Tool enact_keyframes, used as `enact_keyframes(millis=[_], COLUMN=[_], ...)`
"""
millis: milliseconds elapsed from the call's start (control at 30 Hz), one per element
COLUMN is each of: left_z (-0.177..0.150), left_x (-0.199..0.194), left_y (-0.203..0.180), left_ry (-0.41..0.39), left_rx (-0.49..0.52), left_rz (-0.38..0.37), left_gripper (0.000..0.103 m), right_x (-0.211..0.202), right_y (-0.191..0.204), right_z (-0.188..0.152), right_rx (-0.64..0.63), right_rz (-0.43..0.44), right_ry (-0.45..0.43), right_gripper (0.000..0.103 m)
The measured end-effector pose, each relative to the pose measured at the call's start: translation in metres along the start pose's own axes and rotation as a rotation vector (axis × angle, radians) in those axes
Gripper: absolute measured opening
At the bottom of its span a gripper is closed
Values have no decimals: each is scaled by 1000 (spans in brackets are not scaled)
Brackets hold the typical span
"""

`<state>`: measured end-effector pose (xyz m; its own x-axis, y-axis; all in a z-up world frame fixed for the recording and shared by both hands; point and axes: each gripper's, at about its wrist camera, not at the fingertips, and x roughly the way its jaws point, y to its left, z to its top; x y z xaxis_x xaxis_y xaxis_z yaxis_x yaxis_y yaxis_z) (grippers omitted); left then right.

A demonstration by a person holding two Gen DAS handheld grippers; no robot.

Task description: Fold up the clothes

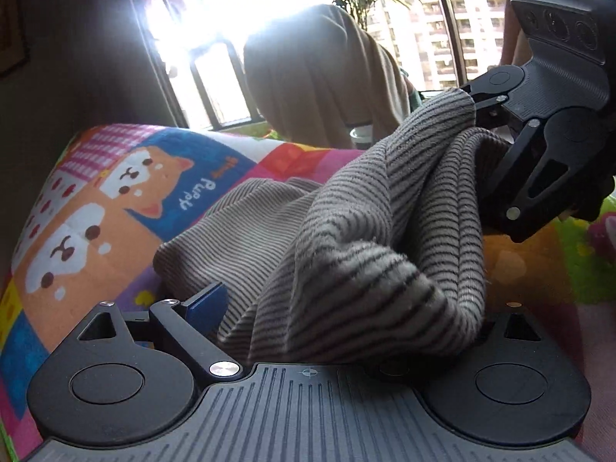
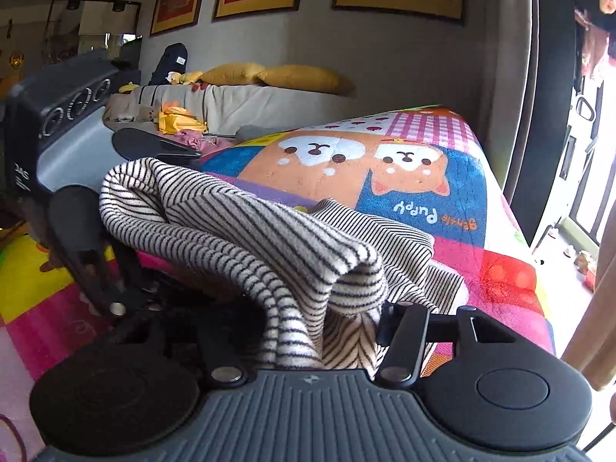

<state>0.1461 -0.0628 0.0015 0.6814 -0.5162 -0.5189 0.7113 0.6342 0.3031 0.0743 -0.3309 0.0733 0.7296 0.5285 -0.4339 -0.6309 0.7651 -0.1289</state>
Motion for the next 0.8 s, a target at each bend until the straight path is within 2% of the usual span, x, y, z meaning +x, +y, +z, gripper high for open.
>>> enact_keyframes(millis=[33,100,200,233,433,667,733,800], left_z=[2,4,5,5,-5,-7,-7,-5], left_x=[1,1,-3,-6,-32,-78,-81,-76], left_y=[0,-3,-12,-16,-40,-63,-60,-49], left_ry=[-7,-6,-6,-6,-15,-44,-42,-47], left_rx=[-1,10,34,39,2,-41,-55,-82], left_rz=[2,-8,-17,-20,-81,-221,-238,-214], left_gripper=[92,70,53,50,43,42,42,45], right_x=[0,-1,-4,-7,-35,-90,-91,-82], right_y=[0,2,7,10,32,63,64,60], right_z=[1,4,6,7,6,16,20,26], right_rx=[6,17,29,27,-5,-149,-191,-223], right_rz=[0,-5,-14,-18,-30,-4,-3,-13], right_ry=[7,23,42,48,80,128,143,146], right_gripper=[49,45,40,38,36,36,36,38])
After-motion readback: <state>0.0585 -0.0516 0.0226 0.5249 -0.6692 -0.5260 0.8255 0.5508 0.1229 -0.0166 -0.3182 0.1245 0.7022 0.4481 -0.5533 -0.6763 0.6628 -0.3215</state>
